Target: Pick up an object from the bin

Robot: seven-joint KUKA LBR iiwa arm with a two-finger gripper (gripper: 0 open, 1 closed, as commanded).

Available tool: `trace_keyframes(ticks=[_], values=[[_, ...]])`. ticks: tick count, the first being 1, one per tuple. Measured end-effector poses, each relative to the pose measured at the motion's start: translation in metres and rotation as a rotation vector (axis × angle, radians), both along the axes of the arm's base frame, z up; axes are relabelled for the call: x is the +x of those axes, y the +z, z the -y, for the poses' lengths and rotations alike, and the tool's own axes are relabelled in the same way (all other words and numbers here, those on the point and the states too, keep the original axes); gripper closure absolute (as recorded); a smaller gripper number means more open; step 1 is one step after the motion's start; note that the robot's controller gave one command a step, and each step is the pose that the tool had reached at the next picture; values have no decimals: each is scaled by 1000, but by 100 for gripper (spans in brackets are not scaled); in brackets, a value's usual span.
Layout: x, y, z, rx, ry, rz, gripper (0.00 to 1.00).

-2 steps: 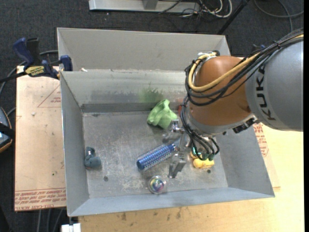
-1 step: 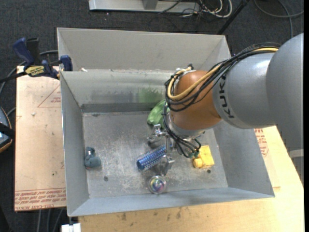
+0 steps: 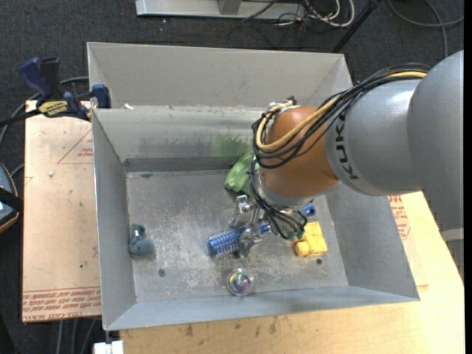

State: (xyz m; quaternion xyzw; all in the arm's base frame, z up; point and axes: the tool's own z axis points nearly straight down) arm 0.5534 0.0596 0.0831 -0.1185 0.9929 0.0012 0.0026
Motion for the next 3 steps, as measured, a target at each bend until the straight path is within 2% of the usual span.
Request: trace_keyframes(ticks=[1,2,3], values=[[-22,115,39,-4,216,2,100],[-23,112,38,-2,217,-4,100],[-67,242,-21,-1,191,5,100]])
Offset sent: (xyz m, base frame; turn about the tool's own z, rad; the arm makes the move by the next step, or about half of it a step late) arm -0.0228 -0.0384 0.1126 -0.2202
